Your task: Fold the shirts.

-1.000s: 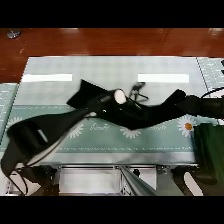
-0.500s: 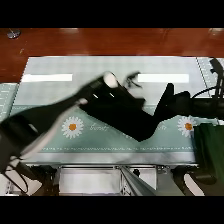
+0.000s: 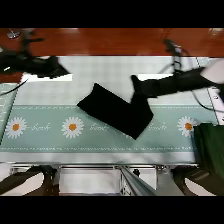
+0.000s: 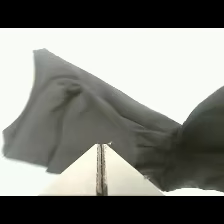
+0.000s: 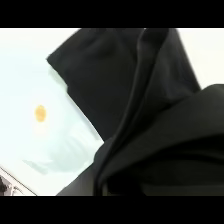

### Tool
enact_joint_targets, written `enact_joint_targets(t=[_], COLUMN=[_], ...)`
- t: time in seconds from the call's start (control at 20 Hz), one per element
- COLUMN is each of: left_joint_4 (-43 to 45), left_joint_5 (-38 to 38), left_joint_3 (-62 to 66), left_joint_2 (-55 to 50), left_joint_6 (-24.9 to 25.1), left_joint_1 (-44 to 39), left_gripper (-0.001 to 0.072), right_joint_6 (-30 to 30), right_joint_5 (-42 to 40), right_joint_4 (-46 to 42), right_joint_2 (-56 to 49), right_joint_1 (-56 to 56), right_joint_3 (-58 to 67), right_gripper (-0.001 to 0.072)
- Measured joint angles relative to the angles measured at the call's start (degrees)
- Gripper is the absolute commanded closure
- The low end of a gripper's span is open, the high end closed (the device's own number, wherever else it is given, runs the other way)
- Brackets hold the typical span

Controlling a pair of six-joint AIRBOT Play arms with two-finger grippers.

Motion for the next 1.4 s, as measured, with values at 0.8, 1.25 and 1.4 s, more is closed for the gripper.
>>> enact_joint_targets(t=[0.8, 1.25, 1.4], left_joint_4=[-1.88, -1.95, -1.92], left_joint_5=[10.75, 11.93, 11.96], left_joint_3=[-42.97, -43.71, -44.09], left_joint_2=[32.98, 32.20, 32.17], left_joint_6=[1.36, 1.40, 1.42], left_joint_1=[6.01, 6.01, 5.42], left_gripper=[0.0687, 0.0687, 0.0687], right_joint_6=[2.54, 2.03, 10.69], right_joint_5=[-0.07, 10.27, -5.81], right_joint_4=[7.52, -12.31, -9.57], right_joint_2=[-46.80, -8.09, 9.97], right_joint_1=[10.88, -10.19, -12.28], right_joint_3=[44.37, 15.41, -17.25], right_gripper=[0.0087, 0.0088, 0.0097])
